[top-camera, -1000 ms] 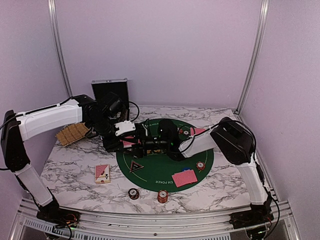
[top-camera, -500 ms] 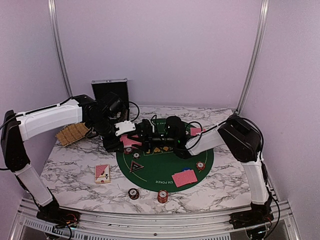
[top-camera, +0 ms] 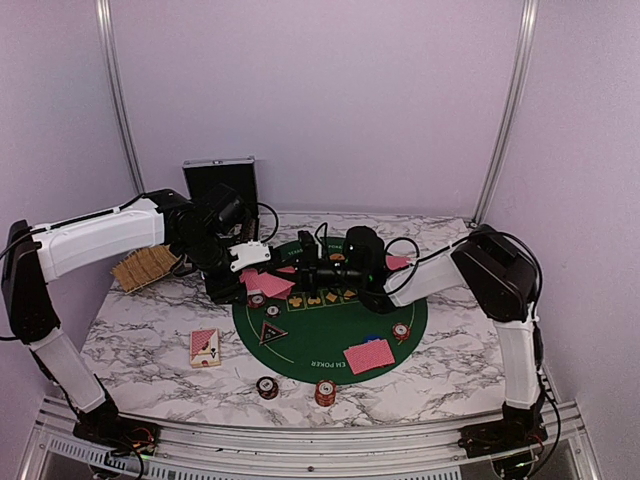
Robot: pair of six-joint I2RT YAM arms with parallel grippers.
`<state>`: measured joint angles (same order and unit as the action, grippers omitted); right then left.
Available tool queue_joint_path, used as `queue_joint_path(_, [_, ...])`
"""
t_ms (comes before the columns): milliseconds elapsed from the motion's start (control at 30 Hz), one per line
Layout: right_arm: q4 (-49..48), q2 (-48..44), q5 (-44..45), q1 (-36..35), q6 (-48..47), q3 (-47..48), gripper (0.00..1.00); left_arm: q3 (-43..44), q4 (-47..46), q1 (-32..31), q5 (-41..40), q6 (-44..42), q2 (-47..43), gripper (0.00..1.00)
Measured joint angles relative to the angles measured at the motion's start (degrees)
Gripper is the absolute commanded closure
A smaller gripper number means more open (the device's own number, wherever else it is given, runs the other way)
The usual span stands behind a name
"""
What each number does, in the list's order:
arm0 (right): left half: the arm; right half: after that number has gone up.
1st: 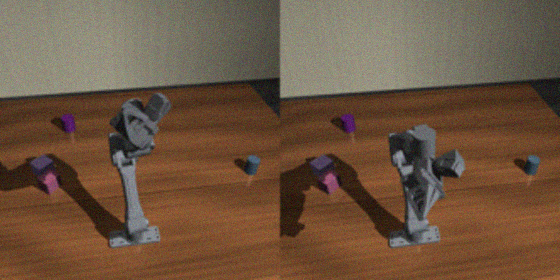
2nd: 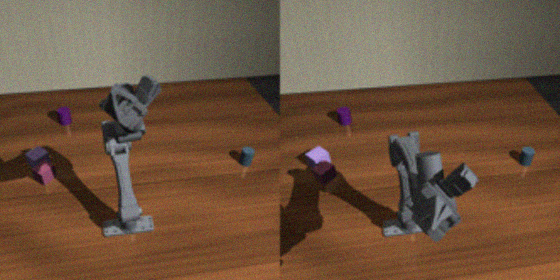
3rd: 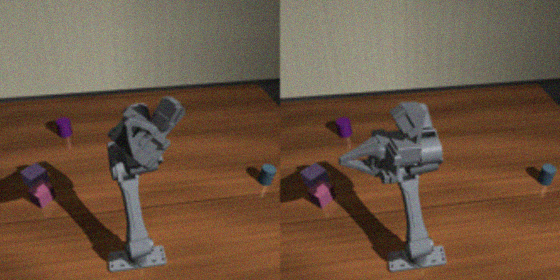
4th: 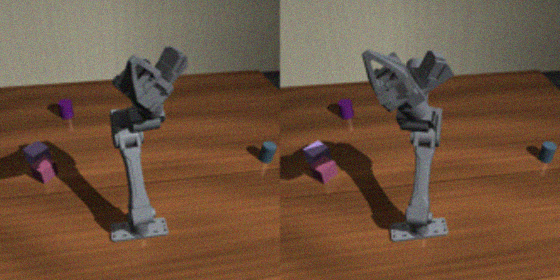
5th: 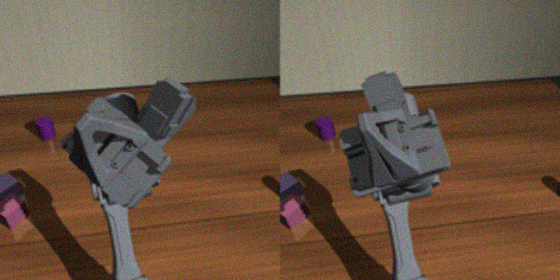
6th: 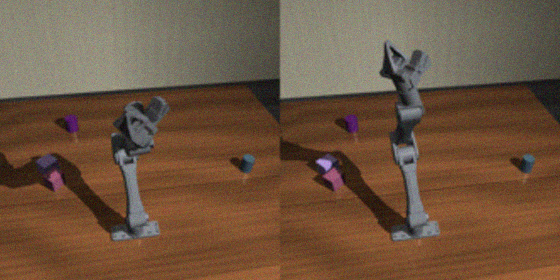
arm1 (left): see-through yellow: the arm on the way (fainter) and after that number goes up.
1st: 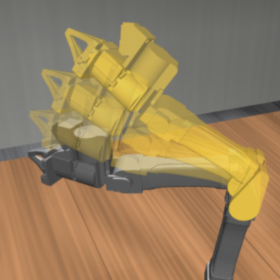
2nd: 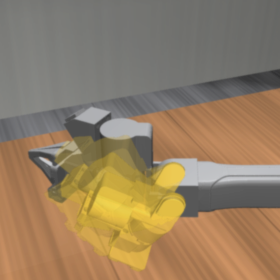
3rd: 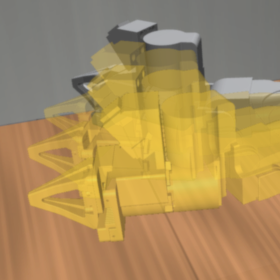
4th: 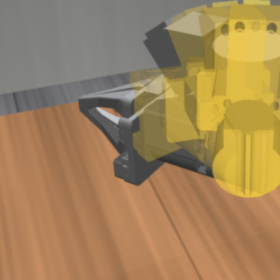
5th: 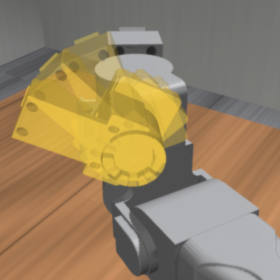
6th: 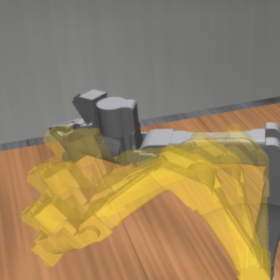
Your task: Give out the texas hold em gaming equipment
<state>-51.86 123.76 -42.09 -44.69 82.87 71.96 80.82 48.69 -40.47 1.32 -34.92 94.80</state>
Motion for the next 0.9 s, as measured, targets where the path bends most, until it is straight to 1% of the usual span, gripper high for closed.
queue_joint_path(200, [2.6, -1.7, 0.0, 0.4, -1.6, -0.3, 1.00, 0.0, 0.0, 0.0, -0.1, 0.0, 0.0, 1.00])
queue_joint_path(367, [7.2, -4.0, 0.0, 2.1, -5.0, -0.7, 1.00, 0.0, 0.0, 0.0, -0.3, 0.0, 0.0, 1.00])
queue_joint_path(500, [12.5, -7.0, -0.3, 4.7, -9.2, -2.6, 1.00, 0.0, 0.0, 0.0, -0.4, 0.0, 0.0, 1.00])
queue_joint_path(600, [19.9, -9.1, 0.3, 7.1, -14.8, -2.7, 1.00, -0.4, 0.0, 0.0, -0.5, 0.0, -0.1, 1.00])
queue_joint_path(700, [32.2, -10.7, 3.0, 8.9, -23.6, 0.1, 1.00, -1.2, 0.0, 0.0, -1.0, 0.0, -0.4, 1.00])
queue_joint_path(833, [50.4, -10.4, 12.0, 9.7, -37.2, 9.8, 1.00, -1.5, 0.0, 0.0, -1.9, 0.0, -0.5, 1.00])
queue_joint_path(900, [58.7, -9.7, 18.3, 9.5, -43.5, 15.9, 1.00, -1.5, 0.0, 0.0, -2.0, 0.0, -0.7, 1.00])
